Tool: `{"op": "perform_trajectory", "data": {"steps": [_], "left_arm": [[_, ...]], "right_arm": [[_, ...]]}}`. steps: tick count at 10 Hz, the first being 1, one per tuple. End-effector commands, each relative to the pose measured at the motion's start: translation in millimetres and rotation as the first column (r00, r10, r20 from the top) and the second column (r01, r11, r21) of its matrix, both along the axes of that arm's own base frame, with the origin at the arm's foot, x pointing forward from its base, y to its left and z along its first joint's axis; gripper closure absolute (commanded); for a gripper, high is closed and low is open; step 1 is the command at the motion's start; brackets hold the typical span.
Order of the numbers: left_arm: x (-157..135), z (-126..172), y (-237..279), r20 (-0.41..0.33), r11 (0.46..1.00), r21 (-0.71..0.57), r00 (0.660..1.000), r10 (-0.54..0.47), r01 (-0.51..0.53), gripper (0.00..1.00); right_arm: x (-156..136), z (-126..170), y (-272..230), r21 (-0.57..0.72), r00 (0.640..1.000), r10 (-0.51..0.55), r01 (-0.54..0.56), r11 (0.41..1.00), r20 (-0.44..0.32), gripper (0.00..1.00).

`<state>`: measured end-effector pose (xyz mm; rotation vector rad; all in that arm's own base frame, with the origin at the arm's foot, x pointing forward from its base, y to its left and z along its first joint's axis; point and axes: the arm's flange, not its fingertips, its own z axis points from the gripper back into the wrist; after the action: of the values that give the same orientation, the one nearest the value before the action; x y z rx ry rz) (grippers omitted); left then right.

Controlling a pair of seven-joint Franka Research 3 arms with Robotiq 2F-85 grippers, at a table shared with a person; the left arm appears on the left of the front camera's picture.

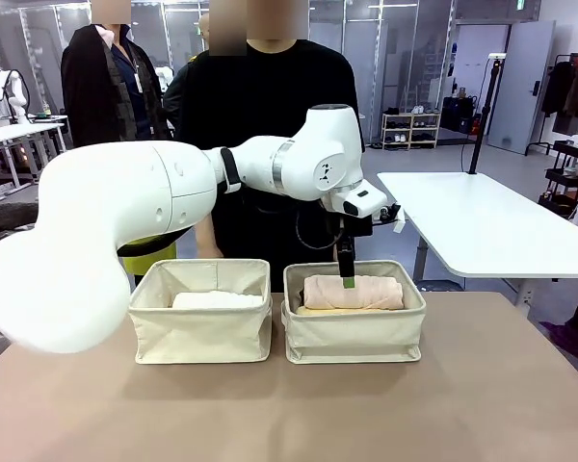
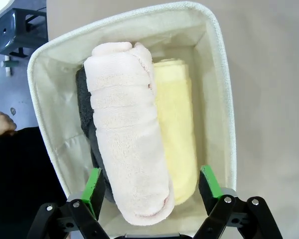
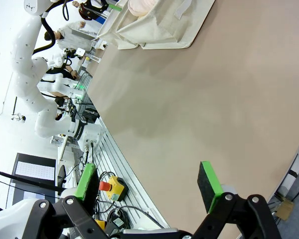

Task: Divide the towels into two baskets.
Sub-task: Pick up one hotel-folded towel from the bottom of the table and place it in the Fabric basket indicated by the person.

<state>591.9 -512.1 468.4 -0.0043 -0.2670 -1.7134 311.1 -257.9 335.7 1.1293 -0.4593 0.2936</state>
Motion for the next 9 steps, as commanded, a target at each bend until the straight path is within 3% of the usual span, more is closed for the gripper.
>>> {"op": "perform_trajectory", "data": {"steps": [1,9], "left_arm": [[-0.1,3.0,-2.3,-0.002,1.000,-0.016,1.000,-0.003,0.003,0.05],[0.0,0.1,0.0,0.000,1.000,0.000,1.000,0.000,0.000,0.05]], "right_arm": [[-3.1,2.7,1.2,-0.010,1.000,0.003,-0.003,1.000,-0.008,0.00],[-3.1,2.7,1.2,-0.010,1.000,0.003,-0.003,1.000,-0.008,0.00]]}}
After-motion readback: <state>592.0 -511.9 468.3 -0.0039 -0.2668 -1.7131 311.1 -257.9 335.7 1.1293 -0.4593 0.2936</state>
